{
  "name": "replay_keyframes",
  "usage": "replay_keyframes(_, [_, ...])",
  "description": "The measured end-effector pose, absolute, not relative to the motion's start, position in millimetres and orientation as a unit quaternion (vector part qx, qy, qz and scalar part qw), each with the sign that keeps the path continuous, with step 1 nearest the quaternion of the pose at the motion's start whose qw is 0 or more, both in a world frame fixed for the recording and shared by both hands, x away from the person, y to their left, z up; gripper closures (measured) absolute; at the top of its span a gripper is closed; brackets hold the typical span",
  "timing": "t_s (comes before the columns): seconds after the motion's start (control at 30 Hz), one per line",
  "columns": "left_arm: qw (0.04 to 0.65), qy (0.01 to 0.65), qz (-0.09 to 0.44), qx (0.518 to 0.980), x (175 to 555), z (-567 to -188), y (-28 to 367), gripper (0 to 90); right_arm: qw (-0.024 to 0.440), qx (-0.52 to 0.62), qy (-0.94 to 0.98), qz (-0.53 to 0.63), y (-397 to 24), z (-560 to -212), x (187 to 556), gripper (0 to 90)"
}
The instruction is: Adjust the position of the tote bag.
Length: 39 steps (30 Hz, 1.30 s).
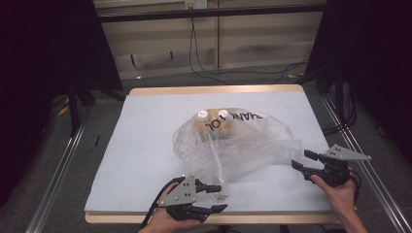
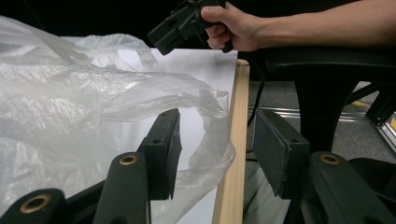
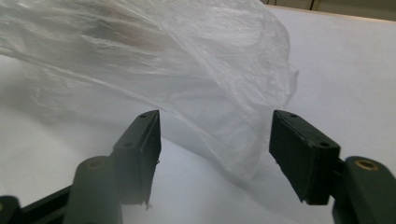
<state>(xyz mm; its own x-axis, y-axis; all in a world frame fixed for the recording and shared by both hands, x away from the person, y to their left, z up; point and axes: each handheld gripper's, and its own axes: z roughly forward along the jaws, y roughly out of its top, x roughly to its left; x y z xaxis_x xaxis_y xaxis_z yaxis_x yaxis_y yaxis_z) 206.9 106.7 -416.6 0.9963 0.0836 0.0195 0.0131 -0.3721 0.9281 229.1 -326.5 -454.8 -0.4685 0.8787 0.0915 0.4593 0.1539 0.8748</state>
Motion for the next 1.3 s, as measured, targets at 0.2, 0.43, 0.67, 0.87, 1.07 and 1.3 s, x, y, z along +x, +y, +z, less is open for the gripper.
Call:
replay_keyframes(0.2, [0.549, 0.023, 0.041, 0.834, 206.9, -419.8, 102.0, 54.9, 0.211, 0.468, 0.736, 0.441, -326.3, -463.3, 239.7, 28.4])
replay_keyframes(0.43, [0.54, 0.022, 0.038, 0.841, 209.8, -425.5, 100.7, 67.5, 0.214, 0.468, 0.744, 0.426, -323.3, -467.3, 247.9, 36.2])
replay_keyframes(0.67, [0.538, 0.025, 0.03, 0.842, 212.5, -427.5, 104.2, 76.4, 0.212, 0.473, 0.738, 0.432, -326.9, -469.5, 255.9, 50.0])
replay_keyframes(0.87, [0.535, 0.015, 0.023, 0.844, 212.3, -427.8, 105.6, 81.6, 0.205, 0.466, 0.742, 0.436, -326.6, -471.2, 254.5, 75.3])
replay_keyframes(1.07, [0.54, 0.021, 0.012, 0.842, 214.9, -428.0, 107.4, 85.7, 0.201, 0.458, 0.734, 0.459, -328.5, -468.6, 252.9, 88.0])
replay_keyframes(1.3, [0.546, 0.028, -0.005, 0.837, 218.2, -424.4, 113.9, 87.3, 0.208, 0.449, 0.731, 0.471, -329.5, -461.1, 247.8, 89.4])
